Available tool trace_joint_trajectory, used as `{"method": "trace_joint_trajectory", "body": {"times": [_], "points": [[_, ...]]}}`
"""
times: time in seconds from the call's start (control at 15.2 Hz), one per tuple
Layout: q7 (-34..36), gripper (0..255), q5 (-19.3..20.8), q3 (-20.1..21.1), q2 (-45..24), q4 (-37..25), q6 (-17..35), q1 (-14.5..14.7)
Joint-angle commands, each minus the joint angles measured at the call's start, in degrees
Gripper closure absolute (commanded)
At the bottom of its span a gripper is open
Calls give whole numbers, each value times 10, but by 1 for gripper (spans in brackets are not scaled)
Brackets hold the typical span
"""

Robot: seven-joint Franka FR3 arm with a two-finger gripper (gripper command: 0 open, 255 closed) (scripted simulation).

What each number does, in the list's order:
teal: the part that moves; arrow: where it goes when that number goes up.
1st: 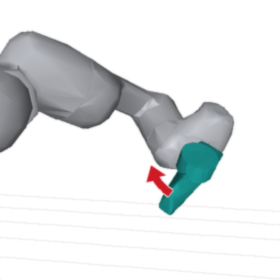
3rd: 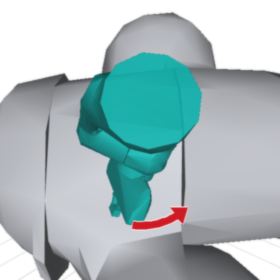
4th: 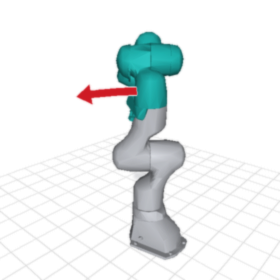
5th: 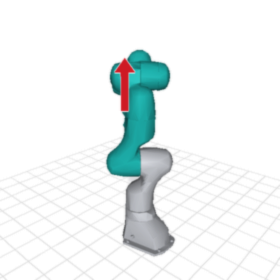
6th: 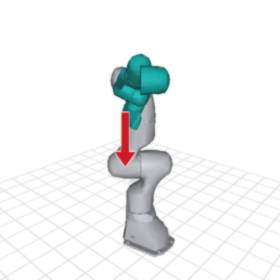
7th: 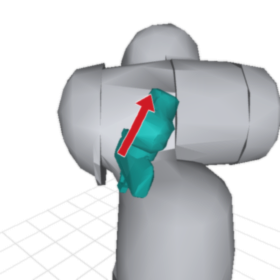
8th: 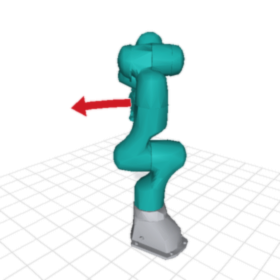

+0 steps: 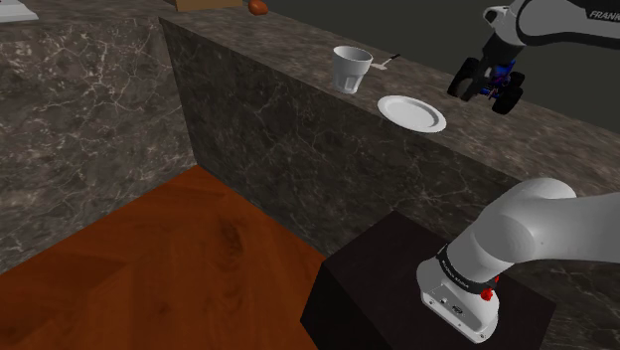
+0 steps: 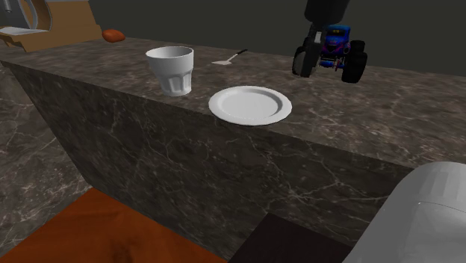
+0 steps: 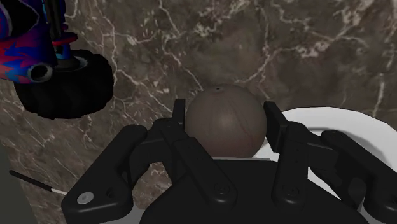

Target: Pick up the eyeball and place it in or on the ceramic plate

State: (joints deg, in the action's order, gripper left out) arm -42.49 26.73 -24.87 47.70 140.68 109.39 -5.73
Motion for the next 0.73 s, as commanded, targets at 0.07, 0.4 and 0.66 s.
{"method": "trace_joint_trajectory", "body": {"times": [0.07, 0.4, 0.66], "points": [[-4, 255, -7, 6, -3, -23, -20, 3], [21, 255, -24, 36, -7, -37, -39, 13], [76, 255, -49, 87, -17, -32, -41, 32]]}}
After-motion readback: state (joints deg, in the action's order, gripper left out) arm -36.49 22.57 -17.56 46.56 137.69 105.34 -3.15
